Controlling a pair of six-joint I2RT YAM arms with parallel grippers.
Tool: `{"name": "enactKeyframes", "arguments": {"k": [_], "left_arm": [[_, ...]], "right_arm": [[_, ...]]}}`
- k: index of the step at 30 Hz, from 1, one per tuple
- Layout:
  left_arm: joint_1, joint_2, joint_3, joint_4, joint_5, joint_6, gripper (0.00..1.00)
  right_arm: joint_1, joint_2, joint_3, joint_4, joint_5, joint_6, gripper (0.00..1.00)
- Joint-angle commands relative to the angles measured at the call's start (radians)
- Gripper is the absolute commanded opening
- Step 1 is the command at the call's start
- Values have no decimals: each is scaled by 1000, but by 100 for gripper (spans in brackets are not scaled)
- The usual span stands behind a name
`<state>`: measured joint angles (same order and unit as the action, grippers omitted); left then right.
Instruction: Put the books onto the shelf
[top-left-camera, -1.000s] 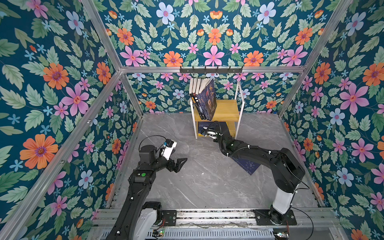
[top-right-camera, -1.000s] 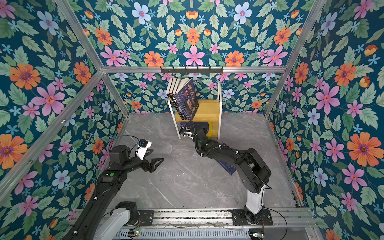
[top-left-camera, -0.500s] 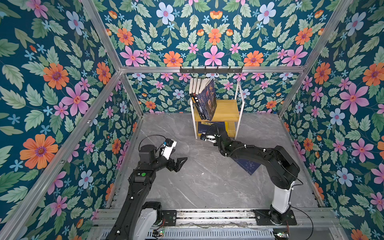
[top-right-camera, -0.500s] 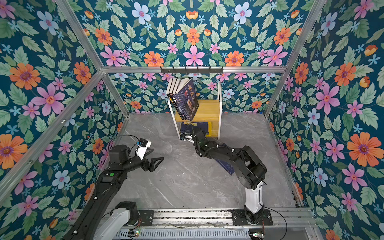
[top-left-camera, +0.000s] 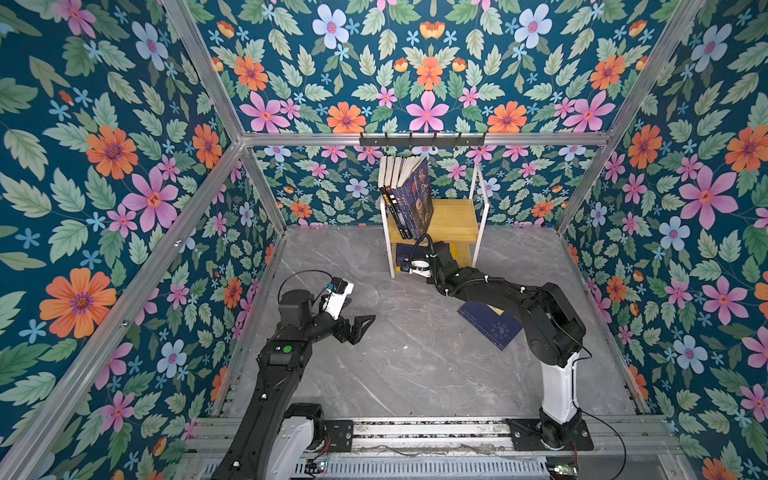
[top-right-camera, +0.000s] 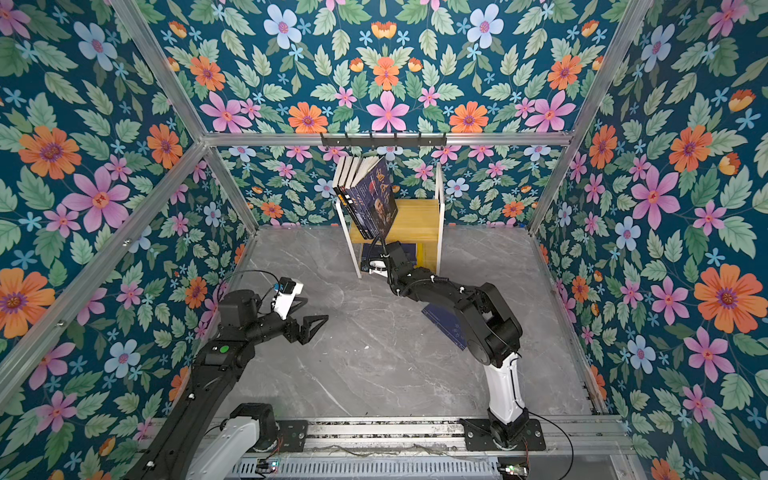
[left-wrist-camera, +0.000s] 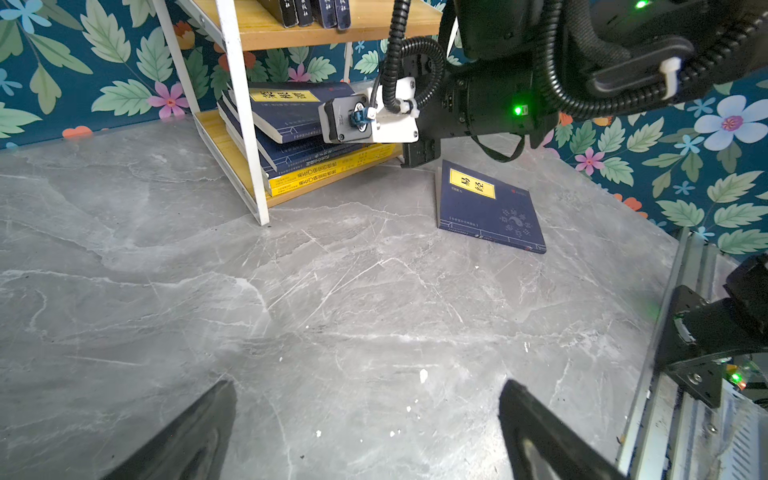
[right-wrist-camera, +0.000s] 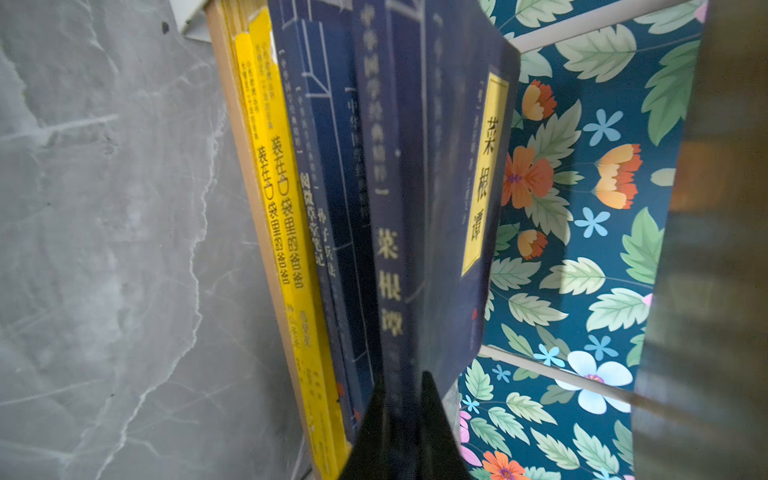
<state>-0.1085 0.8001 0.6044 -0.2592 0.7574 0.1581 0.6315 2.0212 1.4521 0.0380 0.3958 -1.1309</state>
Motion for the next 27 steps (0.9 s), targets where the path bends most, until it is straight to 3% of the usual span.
{"name": "enactKeyframes", "arguments": {"k": [1, 4, 9, 13, 17, 27], "left_arm": [[-2, -3, 1, 19, -2, 0, 100], [0, -2, 11, 11, 5, 4, 100], [1, -3, 12, 10, 7, 2, 100], [3, -4, 2, 20, -7, 8, 100], [7, -4, 6, 16, 15, 4, 100], [4, -6, -9, 30, 0, 6, 100]], "right_arm": [[-3, 11, 20, -42, -30, 11, 0], [-4, 15, 30, -71, -51, 11, 0], [-5, 0, 25, -113, -65, 7, 35], [-4, -49, 17, -194, -133, 16, 51], [-11, -84, 23, -280, -200, 23, 58], [-46, -28, 119, -404, -278, 66, 57]]}}
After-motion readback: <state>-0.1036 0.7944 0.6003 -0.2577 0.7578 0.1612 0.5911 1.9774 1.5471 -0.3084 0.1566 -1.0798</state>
